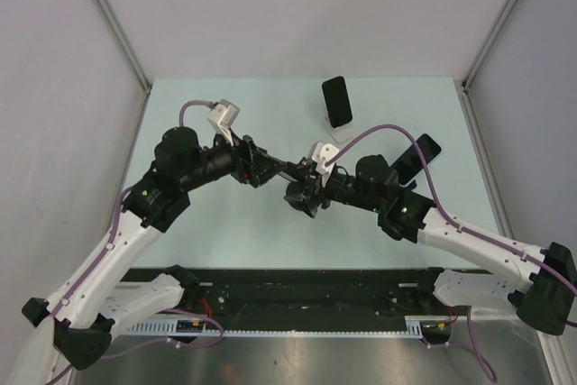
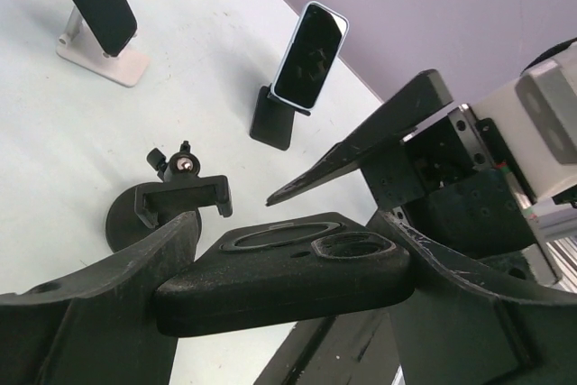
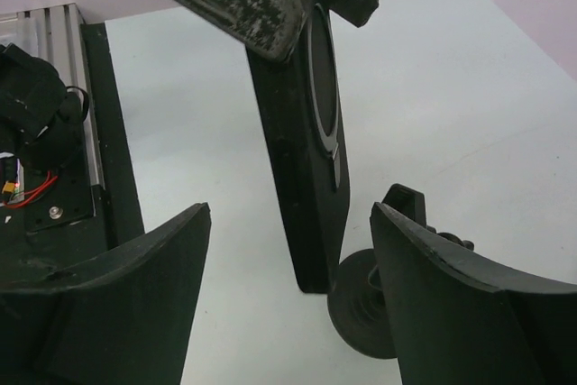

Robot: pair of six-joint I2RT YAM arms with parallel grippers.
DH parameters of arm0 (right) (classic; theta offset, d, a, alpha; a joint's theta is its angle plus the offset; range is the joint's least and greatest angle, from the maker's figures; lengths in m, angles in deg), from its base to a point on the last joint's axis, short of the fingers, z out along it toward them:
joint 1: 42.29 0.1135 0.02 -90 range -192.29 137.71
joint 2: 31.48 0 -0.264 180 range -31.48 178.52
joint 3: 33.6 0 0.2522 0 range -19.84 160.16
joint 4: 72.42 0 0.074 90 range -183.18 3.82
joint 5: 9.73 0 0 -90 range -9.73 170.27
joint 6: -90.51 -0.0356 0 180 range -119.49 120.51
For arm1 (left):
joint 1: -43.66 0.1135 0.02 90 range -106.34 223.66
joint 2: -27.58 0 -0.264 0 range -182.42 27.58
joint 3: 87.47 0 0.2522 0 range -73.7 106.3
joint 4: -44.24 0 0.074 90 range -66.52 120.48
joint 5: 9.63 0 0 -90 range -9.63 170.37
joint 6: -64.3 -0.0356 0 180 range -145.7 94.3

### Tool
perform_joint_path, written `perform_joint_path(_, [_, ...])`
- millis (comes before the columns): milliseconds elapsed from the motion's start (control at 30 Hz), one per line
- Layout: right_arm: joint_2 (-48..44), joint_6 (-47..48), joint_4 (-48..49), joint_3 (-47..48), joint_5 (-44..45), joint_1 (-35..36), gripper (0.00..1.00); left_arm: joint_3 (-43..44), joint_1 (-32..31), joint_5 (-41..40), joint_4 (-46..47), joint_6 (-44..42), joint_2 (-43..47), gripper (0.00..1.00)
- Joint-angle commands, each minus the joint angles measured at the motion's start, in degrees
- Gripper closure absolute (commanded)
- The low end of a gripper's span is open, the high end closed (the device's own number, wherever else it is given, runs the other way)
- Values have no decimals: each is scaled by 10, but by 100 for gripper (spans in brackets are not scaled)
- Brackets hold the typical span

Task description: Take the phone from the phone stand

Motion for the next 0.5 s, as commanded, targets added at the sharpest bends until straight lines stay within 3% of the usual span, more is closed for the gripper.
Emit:
perform_joint_path(0, [22,9,58,37,9,3,31,7,3,22,37,12,6,100])
perform_joint_path(67, [27,5,63,40,6,3,39,6,3,19,36,10,7,100])
perform_joint_path(133, [30,-6,71,40,5,3,57,8,3,18,36,9,8,100])
perform_joint_path(233, [30,-24,74,40,5,3,85,8,3,10,35,6,12,90])
perform_joint_path(300, [29,-35,78,40,6,3,100,8,3,-8,36,4,17,75])
perform_joint_path(367, [25,-59,82,41,12,3,100,5,3,-24,36,4,31,57])
perform_joint_path(433, [22,-78,91,40,18,3,100,0,3,-59,37,3,44,46])
perform_joint_path(467, [21,-100,92,39,23,3,100,-1,3,-72,38,1,55,33])
